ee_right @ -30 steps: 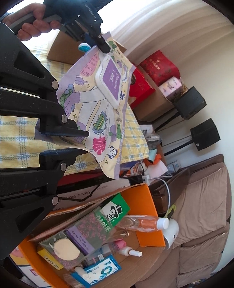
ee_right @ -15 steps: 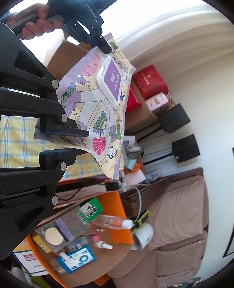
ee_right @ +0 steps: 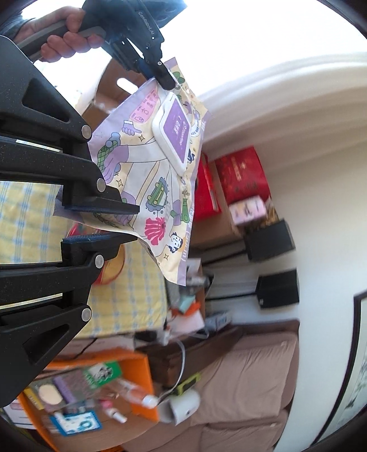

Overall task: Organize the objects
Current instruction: 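Carry the wipes pack over the box, lower it in and open both grippers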

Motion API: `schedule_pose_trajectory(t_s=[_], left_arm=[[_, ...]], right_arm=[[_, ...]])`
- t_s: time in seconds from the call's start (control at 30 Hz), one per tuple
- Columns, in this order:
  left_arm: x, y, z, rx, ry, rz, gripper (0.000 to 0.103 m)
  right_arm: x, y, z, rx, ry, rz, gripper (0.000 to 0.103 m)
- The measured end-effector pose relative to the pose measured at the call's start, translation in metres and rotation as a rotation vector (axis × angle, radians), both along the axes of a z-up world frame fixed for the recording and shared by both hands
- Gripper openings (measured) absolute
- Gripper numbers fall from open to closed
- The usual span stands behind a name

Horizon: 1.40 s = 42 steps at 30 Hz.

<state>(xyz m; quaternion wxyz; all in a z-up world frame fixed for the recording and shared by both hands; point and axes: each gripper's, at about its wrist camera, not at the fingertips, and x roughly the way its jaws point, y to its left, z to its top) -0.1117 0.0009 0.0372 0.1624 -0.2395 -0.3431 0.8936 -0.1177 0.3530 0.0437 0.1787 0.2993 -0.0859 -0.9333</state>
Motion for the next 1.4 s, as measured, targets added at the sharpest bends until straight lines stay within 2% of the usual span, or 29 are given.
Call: schedule_pose_trajectory(t_s=[0.33, 0.7, 1.13, 1.33, 1.4], left_arm=[[0.000, -0.080, -0.002, 0.020, -0.025, 0.125, 0.012], [-0.009, -0.151, -0.028, 0.040, -0.087, 0.209, 0.012], [-0.046, -0.183, -0.074, 0.051, -0.241, 0.234, 0.013], [-0.061, -0.186, -0.103, 0.067, -0.357, 0.231, 0.014], [-0.061, -0.186, -0.109, 0.066, -0.379, 0.235, 0.018]], right_arm=[[-0.034, -0.086, -0.004, -0.009, -0.020, 0.135, 0.011], [-0.066, -0.166, -0.016, 0.043, -0.053, 0.240, 0.011], [-0.101, -0.215, -0.043, 0.130, -0.110, 0.285, 0.011], [-0.110, -0.224, -0.054, 0.186, -0.124, 0.261, 0.012], [-0.111, -0.224, -0.054, 0.190, -0.127, 0.253, 0.015]])
